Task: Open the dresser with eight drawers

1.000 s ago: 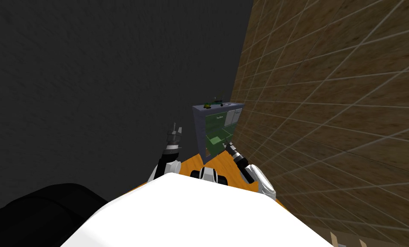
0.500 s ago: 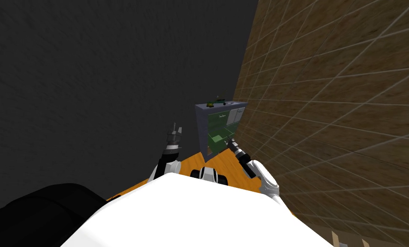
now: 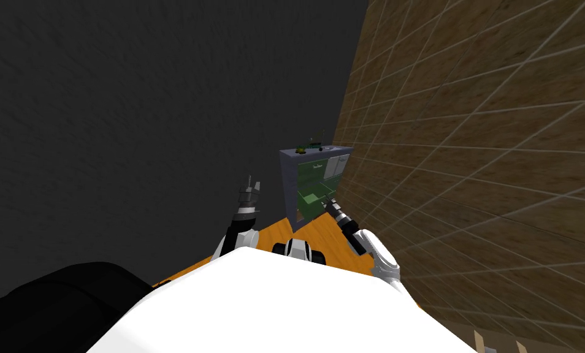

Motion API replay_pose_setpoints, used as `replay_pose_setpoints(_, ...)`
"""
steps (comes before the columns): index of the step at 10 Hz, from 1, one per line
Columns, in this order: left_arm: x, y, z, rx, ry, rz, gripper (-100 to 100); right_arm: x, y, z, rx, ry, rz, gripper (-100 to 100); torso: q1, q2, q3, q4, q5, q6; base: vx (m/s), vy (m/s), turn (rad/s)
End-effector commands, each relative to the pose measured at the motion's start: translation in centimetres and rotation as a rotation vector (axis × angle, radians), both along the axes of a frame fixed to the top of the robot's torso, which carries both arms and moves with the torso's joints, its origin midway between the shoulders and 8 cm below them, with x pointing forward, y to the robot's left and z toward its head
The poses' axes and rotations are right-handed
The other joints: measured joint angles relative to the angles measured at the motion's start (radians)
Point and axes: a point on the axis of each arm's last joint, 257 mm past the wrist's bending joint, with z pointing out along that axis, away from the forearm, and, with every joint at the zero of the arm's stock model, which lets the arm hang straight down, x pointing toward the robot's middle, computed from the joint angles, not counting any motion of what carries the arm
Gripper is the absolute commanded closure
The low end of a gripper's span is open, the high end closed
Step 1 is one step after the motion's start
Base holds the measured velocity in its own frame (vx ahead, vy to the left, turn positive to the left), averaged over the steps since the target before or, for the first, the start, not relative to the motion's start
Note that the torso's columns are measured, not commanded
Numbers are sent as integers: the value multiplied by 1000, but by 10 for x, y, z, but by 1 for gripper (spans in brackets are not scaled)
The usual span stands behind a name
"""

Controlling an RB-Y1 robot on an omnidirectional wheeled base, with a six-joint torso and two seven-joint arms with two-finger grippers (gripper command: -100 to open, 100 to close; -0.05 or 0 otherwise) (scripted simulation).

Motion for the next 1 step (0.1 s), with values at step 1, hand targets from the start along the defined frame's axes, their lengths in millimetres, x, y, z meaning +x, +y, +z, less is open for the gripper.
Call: replay_pose_setpoints(1, 0, 0, 0, 0, 0, 0, 0, 0, 0, 0, 0, 1, -1, 0, 0, 0, 0, 0, 0, 0, 0, 0, 0)
